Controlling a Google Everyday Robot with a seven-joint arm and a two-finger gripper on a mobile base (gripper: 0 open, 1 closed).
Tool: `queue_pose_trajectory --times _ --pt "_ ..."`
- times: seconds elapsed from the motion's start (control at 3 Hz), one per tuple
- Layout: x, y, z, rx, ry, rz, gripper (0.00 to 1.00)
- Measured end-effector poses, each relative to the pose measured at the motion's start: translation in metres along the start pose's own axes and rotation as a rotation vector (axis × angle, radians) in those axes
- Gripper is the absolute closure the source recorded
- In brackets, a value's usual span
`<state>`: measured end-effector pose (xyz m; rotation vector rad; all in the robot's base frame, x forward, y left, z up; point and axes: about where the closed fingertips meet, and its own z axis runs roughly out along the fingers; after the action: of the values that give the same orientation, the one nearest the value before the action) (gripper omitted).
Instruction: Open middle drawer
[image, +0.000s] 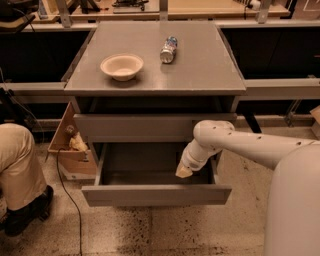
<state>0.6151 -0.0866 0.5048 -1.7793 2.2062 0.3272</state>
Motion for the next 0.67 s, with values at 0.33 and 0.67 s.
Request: queue_pose_trajectory --times 0.33,0.67 --pt "-0.007 -0.017 0.016 0.044 -0.085 0.037 1.00" --pt "-0.013 -0.035 0.037 0.068 -0.136 0.072 1.00"
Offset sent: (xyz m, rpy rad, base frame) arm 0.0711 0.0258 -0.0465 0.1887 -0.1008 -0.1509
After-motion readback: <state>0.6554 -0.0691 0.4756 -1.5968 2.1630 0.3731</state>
